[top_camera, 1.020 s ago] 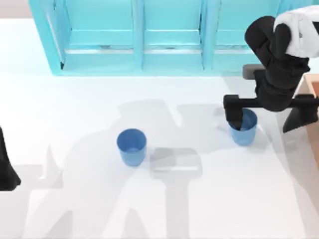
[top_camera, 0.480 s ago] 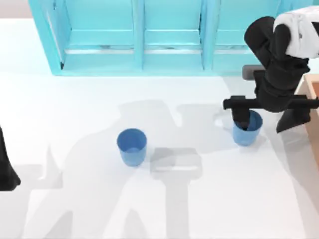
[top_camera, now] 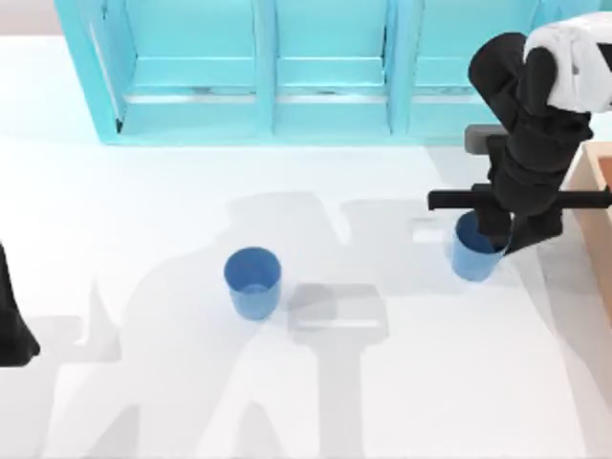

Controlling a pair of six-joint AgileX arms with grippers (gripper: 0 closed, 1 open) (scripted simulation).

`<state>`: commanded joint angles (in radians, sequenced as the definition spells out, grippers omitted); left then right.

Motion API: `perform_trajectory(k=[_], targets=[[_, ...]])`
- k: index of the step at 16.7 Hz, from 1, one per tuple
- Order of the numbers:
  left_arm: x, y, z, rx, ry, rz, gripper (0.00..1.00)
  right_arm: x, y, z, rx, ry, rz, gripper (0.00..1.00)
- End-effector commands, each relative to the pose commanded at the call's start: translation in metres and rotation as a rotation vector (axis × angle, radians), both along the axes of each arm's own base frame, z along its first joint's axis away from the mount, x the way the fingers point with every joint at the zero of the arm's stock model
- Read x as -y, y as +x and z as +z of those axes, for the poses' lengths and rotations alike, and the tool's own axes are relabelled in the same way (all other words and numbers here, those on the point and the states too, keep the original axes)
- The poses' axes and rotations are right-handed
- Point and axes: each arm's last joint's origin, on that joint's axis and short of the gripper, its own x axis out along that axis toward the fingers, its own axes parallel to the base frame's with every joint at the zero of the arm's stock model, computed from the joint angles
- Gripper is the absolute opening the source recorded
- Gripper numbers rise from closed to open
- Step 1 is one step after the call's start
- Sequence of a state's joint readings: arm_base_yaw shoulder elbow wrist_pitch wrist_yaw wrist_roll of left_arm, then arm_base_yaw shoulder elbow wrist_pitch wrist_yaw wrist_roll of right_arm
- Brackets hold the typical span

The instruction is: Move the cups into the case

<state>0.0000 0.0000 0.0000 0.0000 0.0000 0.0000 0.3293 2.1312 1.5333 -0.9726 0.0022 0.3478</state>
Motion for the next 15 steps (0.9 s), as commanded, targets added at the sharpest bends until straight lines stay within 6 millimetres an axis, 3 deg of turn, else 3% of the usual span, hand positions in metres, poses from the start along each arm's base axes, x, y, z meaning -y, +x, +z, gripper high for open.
perform_trajectory(k=[10,15], targets=[[0.0,0.0,0.0,0.0,0.0,0.0,1.0,0.0,0.0,0.004,0.004,0.002,0.004,0.0],[0.0,0.0,0.0,0.0,0.0,0.0,1.0,0.011,0.001,0.049,0.049,0.013,0.031,0.0]])
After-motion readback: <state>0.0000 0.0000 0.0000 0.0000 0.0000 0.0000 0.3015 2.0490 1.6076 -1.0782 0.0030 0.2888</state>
